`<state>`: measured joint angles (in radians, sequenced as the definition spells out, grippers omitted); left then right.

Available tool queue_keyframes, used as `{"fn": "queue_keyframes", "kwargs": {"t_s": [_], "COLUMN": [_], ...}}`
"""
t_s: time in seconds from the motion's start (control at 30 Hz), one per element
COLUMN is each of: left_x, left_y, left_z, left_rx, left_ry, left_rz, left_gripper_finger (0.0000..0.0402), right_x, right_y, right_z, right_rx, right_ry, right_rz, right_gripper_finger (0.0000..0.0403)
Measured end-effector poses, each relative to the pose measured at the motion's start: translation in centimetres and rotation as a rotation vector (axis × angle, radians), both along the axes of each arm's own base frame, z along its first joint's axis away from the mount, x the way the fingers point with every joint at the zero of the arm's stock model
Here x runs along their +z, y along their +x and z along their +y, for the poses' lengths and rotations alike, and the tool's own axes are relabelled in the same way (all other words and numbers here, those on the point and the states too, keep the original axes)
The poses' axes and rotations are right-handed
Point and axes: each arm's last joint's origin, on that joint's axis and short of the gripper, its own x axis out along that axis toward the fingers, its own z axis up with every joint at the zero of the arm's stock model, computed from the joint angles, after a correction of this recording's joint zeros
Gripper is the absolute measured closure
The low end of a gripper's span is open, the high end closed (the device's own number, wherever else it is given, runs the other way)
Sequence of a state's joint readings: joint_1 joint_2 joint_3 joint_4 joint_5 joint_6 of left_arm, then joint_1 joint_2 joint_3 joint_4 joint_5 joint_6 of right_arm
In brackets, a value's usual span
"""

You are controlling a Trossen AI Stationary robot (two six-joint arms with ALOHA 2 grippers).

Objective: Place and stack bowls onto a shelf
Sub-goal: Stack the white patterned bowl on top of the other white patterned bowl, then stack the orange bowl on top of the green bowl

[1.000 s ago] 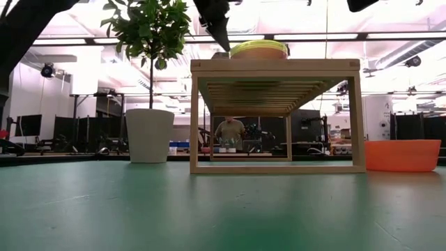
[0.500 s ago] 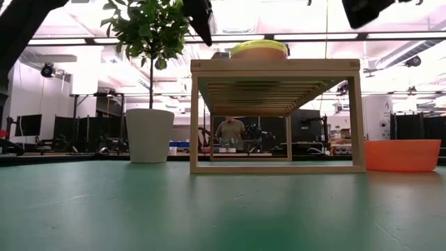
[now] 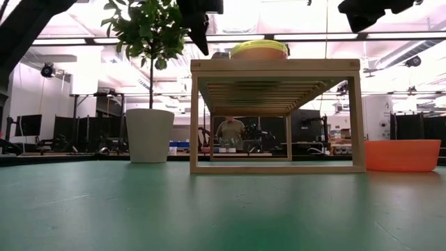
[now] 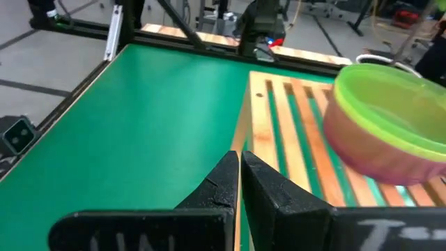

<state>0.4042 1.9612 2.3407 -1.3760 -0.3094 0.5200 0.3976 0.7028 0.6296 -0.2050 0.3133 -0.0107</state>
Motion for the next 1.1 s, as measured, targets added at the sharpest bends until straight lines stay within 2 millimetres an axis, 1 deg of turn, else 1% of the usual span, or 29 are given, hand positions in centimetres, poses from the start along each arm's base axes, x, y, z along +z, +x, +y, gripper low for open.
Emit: {"fn": "queue_keyframes", "kwargs": {"t_s": [0.07,0.2,0.47,0.6,0.83,1.03,1.1], "left_x": [0.0,0.2,0.1,-0.5,-2.3,-2.3,-2.3], "left_y": [0.1,0.3,0.4,0.4,1.0,1.2,1.2], "left_z": [0.1,0.3,0.6,0.6,0.9,1.0,0.9], "left_rx": [-0.017,-0.035,-0.058,-0.051,-0.05,-0.056,-0.057], "left_ry": [-0.024,-0.008,-0.007,-0.026,-0.046,-0.036,-0.074], "left_rz": [-0.024,-0.052,-0.055,-0.03,0.015,0.001,-0.029], "left_gripper_finger": [0.0402,0.0401,0.0401,0.0402,0.0402,0.0402,0.0402], "right_x": [0.2,0.4,0.5,0.6,0.6,0.7,0.7], "right_y": [-0.1,-0.3,-0.3,-0.3,-0.3,-0.3,-0.3], "right_z": [-0.2,-0.6,-1.1,-1.2,-1.3,-1.3,-1.3], "right_rx": [-0.009,-0.02,-0.044,-0.048,-0.044,-0.045,-0.049], "right_ry": [0.001,-0.012,-0.025,-0.037,-0.058,-0.063,-0.071], "right_rz": [-0.01,-0.025,-0.036,-0.038,-0.042,-0.046,-0.046], "right_gripper_finger": [0.0394,0.0394,0.0394,0.0394,0.0394,0.0394,0.0394]}}
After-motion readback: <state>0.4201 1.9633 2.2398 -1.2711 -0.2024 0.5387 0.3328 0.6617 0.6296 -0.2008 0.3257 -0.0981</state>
